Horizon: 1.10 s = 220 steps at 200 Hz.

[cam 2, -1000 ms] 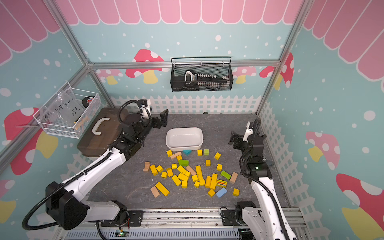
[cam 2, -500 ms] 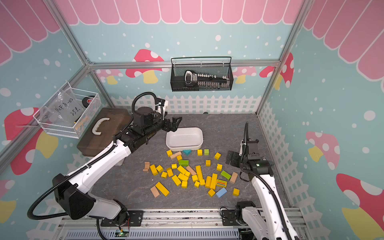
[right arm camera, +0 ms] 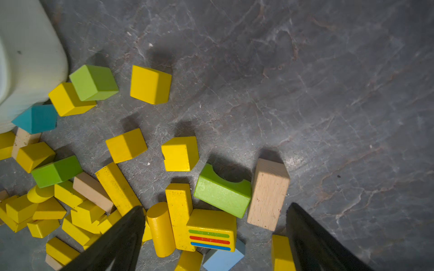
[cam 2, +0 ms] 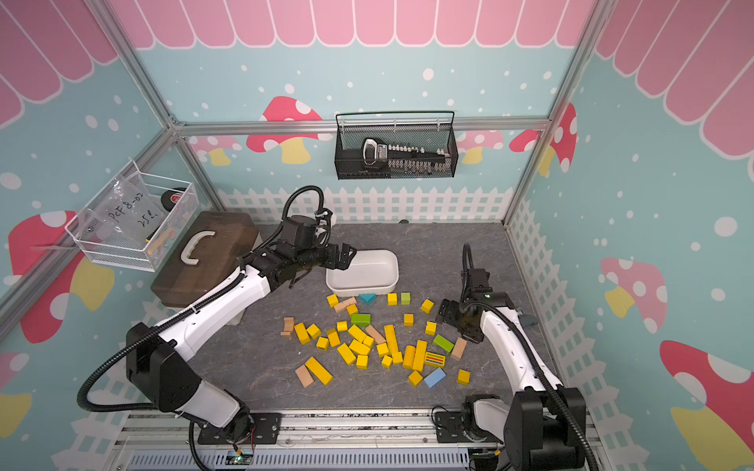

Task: Pick out the yellow building blocks
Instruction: Pick up the building block from the center of the board.

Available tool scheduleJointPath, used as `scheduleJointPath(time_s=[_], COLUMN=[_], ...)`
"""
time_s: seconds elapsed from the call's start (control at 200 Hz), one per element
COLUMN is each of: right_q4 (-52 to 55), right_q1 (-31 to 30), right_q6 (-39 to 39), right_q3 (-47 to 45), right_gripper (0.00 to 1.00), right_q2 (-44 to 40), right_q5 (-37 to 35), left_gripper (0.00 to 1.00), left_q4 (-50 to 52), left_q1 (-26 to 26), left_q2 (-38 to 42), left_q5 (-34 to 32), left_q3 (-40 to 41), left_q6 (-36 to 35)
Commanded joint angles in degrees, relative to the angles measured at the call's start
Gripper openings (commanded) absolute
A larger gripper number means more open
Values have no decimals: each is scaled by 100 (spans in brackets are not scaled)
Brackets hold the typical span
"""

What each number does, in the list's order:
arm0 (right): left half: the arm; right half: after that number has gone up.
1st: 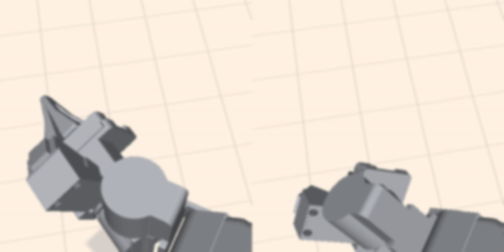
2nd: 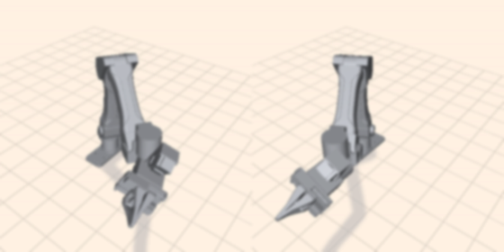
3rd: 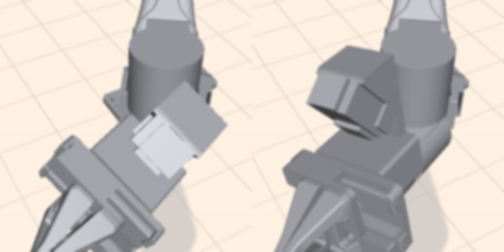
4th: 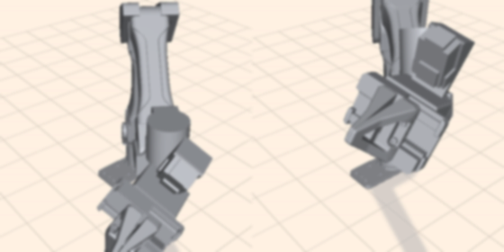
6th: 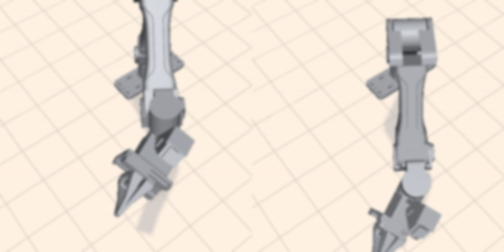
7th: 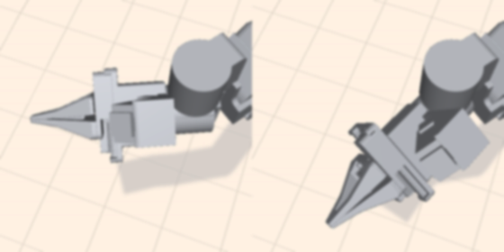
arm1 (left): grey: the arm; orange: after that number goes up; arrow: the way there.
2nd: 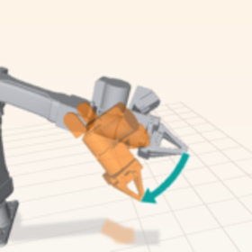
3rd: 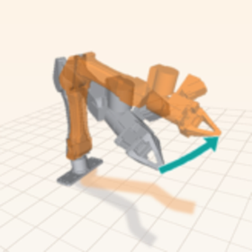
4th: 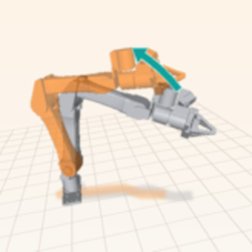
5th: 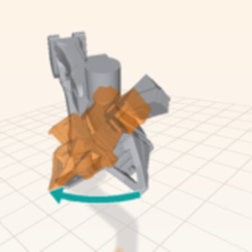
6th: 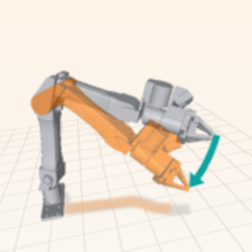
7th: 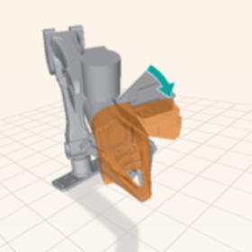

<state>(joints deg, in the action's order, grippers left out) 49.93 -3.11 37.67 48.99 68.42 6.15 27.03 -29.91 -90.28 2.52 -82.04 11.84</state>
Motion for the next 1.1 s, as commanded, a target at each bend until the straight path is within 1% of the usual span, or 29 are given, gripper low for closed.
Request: scheduleJointPath(time_s=[0.0,0.11,0.185,0.22,0.25,0.335,0.375,0.535,0.625,0.736,0.821,0.941,1.096], right_q4=[891,1527,1923,2029,2038,1944,1854,1393,1226,1094,1005,947,921], right_q1=[-5,-5,-5,-5,-13,-14,-14,-13,-14,-14,-9,-14,-14], right_q6=[878,1346,1490,1498,1469,1425,1417,1302,1243,1253,1213,1122,1067], right_q3=[-178,-324,-358,-381,-438,-701,-825,-1223,-1399,-1502,-1531,-1512,-1495], right_gripper=[93,93,93,90,86,72,69,64,56,48,39,33,33], right_q2=[17,39,64,51,22,-174,-315,-731,-755,-702,-617,-458,-413], right_q5=[-570,-727,-825,-810,-737,-510,-411,-172,-28,-30,-68,-105,-161], left_gripper=[100,100,100,100,100,100,100,100,100,100,100,100,100], left_q4=[242,236,238,241,239,220,194,136,127,127,127,128,132], left_q1=[23,42,93,120,149,234,278,440,477,491,495,494,489], left_q2=[11,10,19,28,35,71,80,90,65,55,56,46,11], left_q5=[49,-25,16,44,68,135,174,372,420,475,466,442,467], left_q3=[-242,-249,-257,-258,-266,-255,-242,-214,-213,-224,-217,-215,-215], left_q6=[110,141,191,218,239,299,334,454,486,504,495,495,504])
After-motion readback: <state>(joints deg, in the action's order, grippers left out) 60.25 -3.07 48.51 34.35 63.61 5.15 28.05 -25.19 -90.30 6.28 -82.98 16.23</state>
